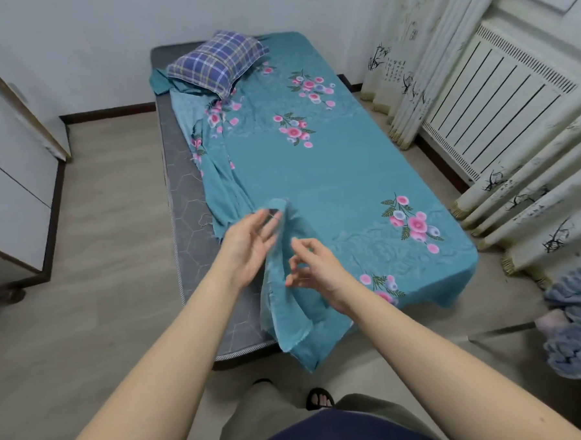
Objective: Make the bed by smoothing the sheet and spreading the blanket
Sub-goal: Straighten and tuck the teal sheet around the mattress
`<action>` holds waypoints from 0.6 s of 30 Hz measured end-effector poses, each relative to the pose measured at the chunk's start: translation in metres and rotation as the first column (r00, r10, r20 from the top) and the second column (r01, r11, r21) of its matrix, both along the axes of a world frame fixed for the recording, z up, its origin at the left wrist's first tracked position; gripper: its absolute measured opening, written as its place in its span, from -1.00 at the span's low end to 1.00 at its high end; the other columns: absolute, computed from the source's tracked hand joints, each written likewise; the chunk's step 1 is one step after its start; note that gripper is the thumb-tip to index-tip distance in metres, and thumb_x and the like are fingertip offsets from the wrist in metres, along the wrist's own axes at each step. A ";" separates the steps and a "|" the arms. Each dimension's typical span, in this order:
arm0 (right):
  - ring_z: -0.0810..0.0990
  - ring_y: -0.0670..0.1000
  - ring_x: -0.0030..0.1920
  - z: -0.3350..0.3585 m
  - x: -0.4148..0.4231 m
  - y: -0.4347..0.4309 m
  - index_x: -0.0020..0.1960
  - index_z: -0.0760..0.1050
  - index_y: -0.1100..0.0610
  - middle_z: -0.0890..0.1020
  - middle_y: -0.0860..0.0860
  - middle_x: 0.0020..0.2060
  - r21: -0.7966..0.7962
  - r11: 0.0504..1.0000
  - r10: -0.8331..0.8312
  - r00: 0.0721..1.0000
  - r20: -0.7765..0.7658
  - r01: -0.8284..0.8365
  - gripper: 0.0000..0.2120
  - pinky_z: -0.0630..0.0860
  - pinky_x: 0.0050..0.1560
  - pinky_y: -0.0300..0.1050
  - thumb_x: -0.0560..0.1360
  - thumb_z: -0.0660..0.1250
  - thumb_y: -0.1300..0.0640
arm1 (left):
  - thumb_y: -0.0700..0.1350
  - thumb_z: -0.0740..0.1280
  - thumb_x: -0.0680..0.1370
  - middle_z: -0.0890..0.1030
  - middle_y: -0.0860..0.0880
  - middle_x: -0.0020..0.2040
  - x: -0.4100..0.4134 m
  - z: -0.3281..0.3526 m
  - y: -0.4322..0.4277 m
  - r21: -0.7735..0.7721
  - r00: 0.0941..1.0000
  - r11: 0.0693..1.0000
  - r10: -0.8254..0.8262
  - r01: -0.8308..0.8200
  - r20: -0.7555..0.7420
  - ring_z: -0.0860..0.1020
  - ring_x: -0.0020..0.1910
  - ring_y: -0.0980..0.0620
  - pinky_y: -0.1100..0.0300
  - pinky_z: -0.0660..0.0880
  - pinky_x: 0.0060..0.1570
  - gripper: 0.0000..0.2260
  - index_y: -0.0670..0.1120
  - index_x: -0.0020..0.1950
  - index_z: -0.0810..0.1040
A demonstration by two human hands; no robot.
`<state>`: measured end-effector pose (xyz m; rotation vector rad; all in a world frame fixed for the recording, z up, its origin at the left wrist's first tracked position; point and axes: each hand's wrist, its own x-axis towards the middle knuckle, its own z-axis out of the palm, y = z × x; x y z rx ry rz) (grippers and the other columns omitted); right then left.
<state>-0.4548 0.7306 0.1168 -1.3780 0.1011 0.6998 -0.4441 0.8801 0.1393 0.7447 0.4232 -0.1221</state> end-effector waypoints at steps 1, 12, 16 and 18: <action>0.50 -0.08 -0.43 -0.002 0.002 0.004 0.15 0.38 0.11 0.48 -0.03 -0.36 -0.013 0.999 0.044 0.999 -0.001 -0.044 -0.76 0.50 -0.15 -0.10 0.57 0.31 0.02 | -0.15 0.15 0.64 0.52 -0.12 0.30 -0.004 -0.007 -0.006 -0.001 0.998 0.999 -0.054 0.054 -0.033 0.64 0.06 0.05 0.11 0.53 0.08 -0.76 -0.21 0.27 0.43; 0.53 -0.03 -0.11 -0.073 0.018 -0.028 0.22 0.52 0.13 0.57 0.03 -0.01 -0.518 0.841 0.119 0.987 -0.104 -0.156 -0.73 0.38 -0.14 -0.15 0.52 0.33 0.17 | 0.02 0.22 0.62 0.56 -0.02 0.27 -0.059 -0.074 0.021 0.489 0.937 0.844 -0.046 0.222 -0.347 0.58 0.10 -0.02 0.04 0.43 0.15 -0.76 -0.05 0.23 0.48; 0.51 0.05 0.04 -0.122 0.016 -0.046 0.31 0.48 0.14 0.56 0.09 0.08 -0.620 0.757 0.092 0.973 -0.212 -0.207 -0.64 0.45 0.00 -0.07 0.52 0.35 0.19 | -0.01 0.23 0.61 0.58 -0.04 0.23 -0.092 -0.122 0.029 0.482 0.872 0.821 -0.040 0.307 -0.487 0.57 0.16 -0.06 0.01 0.41 0.22 -0.76 -0.09 0.22 0.49; 0.49 0.12 0.26 -0.145 0.014 -0.048 0.34 0.46 0.10 0.53 0.11 0.24 -0.639 0.719 0.111 0.952 -0.284 -0.274 -0.61 0.46 0.20 0.03 0.52 0.35 0.18 | -0.02 0.23 0.61 0.59 -0.02 0.22 -0.106 -0.149 0.027 0.450 0.839 0.823 -0.057 0.346 -0.540 0.57 0.17 -0.05 0.02 0.42 0.20 -0.72 -0.11 0.27 0.49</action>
